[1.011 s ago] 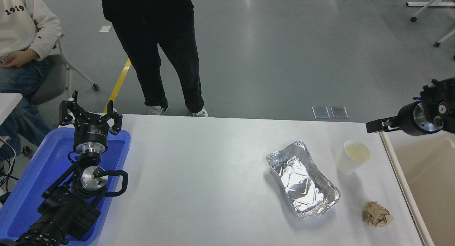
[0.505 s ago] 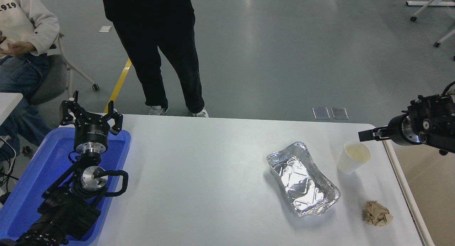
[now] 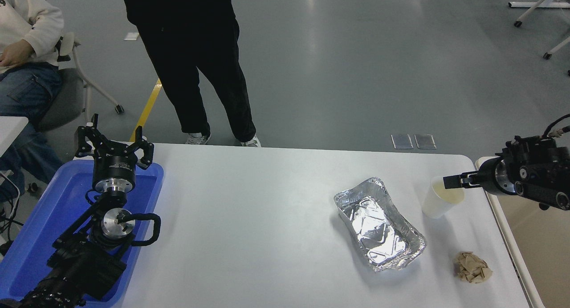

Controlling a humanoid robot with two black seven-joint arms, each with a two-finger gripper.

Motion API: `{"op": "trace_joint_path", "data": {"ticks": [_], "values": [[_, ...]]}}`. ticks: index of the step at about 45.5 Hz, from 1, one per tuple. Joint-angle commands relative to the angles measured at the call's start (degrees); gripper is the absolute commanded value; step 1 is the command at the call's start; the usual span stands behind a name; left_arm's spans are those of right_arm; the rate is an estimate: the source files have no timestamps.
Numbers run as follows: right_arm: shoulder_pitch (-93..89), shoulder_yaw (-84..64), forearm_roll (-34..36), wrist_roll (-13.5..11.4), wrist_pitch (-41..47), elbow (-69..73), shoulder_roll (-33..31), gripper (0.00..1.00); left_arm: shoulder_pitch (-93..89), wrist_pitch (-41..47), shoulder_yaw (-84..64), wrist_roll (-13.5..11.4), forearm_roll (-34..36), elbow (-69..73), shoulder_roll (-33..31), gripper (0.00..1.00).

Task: Pick up paper cup place in dustbin

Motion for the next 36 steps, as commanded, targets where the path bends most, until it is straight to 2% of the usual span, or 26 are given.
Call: {"op": "trace_joint_path", "data": {"ticks": [1,25,36], "values": [[-1.5,0.1,0.2,0.0,-0.9,-0.8,0.9,1.00,0.0,0.0,0.0,0.0,0.0,0.0,0.0,0.99],[-5.0,0.2,0.4,0.1,-2.5,-4.6,4.0,0.98,0.0,0.0,0.0,0.0,0.0,0.0,0.0,0.99],[-6.0,0.6,0.4,0.1,-2.7,-5.2,4.4,0.95,0.0,0.0,0.0,0.0,0.0,0.0,0.0,0.99]]}}
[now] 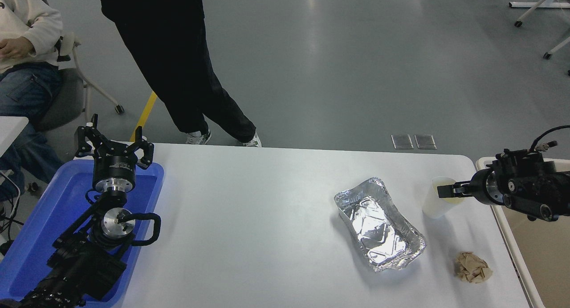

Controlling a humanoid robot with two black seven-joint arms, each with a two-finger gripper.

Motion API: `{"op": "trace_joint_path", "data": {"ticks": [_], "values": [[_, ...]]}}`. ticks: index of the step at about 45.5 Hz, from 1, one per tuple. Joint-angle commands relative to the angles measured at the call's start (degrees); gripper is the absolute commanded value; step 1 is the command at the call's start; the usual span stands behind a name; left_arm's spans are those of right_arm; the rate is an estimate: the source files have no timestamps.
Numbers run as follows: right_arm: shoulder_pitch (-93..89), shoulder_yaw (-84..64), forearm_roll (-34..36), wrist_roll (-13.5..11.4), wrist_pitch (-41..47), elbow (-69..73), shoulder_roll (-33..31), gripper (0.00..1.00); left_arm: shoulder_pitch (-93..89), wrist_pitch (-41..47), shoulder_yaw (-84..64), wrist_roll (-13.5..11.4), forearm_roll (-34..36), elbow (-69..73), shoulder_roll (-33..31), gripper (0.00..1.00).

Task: Pick up paper cup place in dustbin

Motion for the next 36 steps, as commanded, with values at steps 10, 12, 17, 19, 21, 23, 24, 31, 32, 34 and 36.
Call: {"op": "trace_joint_path", "data": {"ticks": [10,12,17,19,21,23,24,31,32,34,36], "values": [[-1.3,0.4,0.0,0.0,-0.4,-0.9,0.7,0.55,0.0,0.0,0.0,0.0,0.0,0.0,0.0,0.99],[-1.4,0.3,-0.1,0.0,-0.4,-0.9,0.6,0.47,0.0,0.0,0.0,0.0,0.0,0.0,0.0,0.99],[-1.3,0.2,-0.2,0.0,-0.3,-0.8,0.4,0.36,0.0,0.0,0.0,0.0,0.0,0.0,0.0,0.99],[-1.3,0.2,-0.2,0.0,-0.2,-0.8,0.4,0.25,0.0,0.0,0.0,0.0,0.0,0.0,0.0,0.99],[-1.3,0.2,-0.4,0.0,-0.2,-0.7,0.3,0.06,0.0,0.0,0.0,-0.1,0.0,0.0,0.0,0.99],[-1.2,0.2,-0.5,0.0,-0.2,-0.7,0.3,0.00,0.0,0.0,0.0,0.0,0.0,0.0,0.0,0.99],[-1.3,0.2,-0.5,0.0,-0.1,-0.7,0.3,0.00,0.0,0.0,0.0,0.0,0.0,0.0,0.0,0.99],[-0.8,0.2,-0.6,0.0,0.3,-0.5,0.2,0.00,0.0,0.0,0.0,0.0,0.0,0.0,0.0,0.99],[-0.7,0.3,-0.6,0.0,0.3,-0.5,0.1,0.00,0.0,0.0,0.0,-0.1,0.0,0.0,0.0,0.99],[-0.5,0.3,-0.6,0.0,0.4,-0.3,0.1,0.00,0.0,0.0,0.0,0.0,0.0,0.0,0.0,0.99],[-0.3,0.4,-0.5,0.0,0.5,0.1,-0.3,0.00,0.0,0.0,0.1,0.0,0.0,0.0,0.0,0.99]]}}
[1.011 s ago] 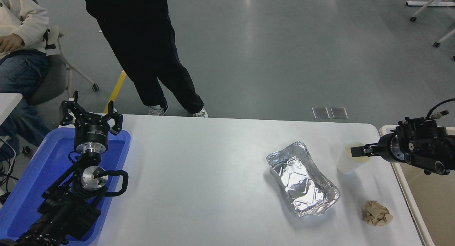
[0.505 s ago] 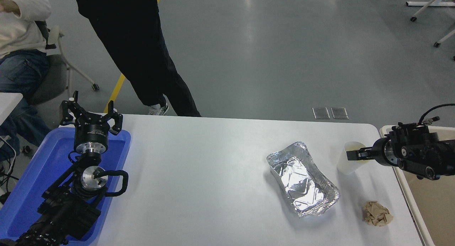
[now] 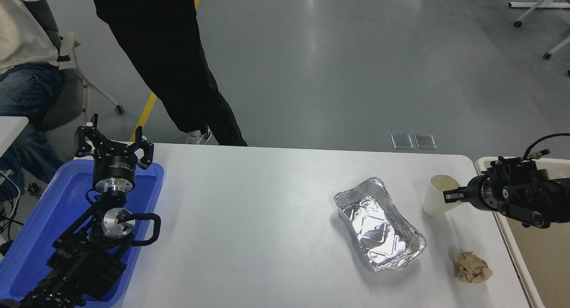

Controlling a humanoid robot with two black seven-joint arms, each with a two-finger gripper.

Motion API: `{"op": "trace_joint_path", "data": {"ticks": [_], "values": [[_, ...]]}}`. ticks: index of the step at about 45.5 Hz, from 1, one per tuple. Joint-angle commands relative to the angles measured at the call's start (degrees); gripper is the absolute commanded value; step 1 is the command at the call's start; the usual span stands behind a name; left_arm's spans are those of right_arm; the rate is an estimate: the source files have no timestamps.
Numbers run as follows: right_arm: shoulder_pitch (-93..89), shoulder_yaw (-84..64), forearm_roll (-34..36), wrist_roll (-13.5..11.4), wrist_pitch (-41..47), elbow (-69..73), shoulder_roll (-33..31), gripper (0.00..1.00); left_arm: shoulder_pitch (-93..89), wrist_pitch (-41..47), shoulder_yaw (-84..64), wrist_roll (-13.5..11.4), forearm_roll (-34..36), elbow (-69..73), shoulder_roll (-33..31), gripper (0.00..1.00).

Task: Pick up paper cup place in dustbin

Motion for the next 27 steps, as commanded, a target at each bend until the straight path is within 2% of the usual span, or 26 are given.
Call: {"op": "trace_joint_path", "data": {"ticks": [1,16,27], "values": [[1.0,0.2,0.1,0.0,0.4,0.9,-0.8,0.00,0.0,0.0,0.0,0.0,0.0,0.0,0.0,0.99],[12.9,0.2,0.5,0.0,3.3,13.2,-10.4,0.00,0.0,0.0,0.0,0.0,0.0,0.0,0.0,0.99],[25.3,-0.4,0.5,-0.3,10.1,24.6,-19.6,0.00,0.0,0.0,0.1,0.0,0.0,0.0,0.0,0.99]]}}
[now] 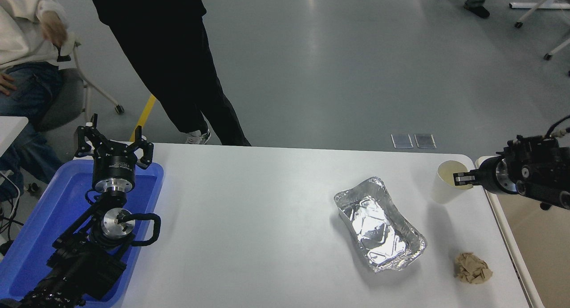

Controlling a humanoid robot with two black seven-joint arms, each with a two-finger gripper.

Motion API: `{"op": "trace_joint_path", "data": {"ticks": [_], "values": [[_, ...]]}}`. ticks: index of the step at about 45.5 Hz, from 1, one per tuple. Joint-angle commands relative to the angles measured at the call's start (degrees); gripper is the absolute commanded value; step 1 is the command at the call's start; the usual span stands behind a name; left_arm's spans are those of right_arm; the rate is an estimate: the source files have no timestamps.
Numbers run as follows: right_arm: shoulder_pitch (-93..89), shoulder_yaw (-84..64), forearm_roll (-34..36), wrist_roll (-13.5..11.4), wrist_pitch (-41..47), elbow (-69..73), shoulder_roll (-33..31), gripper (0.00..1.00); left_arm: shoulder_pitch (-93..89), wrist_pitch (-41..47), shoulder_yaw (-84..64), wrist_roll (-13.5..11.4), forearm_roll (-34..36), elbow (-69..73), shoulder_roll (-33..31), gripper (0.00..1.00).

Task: Pick up paper cup place in dustbin

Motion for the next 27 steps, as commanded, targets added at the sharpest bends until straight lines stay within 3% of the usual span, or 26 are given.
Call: {"op": "trace_joint_path", "data": {"ticks": [1,13,16,27], "values": [[12.4,-0.6,0.1,-0.3,6.1,11.3,-8.7,0.00,0.0,0.0,0.0,0.0,0.0,0.0,0.0,0.99],[27.4,-1.0,0.1,-2.0,17.7,18.3,-15.2,0.00,0.0,0.0,0.0,0.0,0.0,0.0,0.0,0.99],[30.8,-1.6,0.1,-3.2,20.8,19.0,-16.0,0.00,0.0,0.0,0.0,0.0,0.0,0.0,0.0,0.99],[39.8,-5.6,0.1,-3.5,25.2,20.4,-16.7,0.00,0.0,0.0,0.0,0.0,0.0,0.0,0.0,0.99]]}}
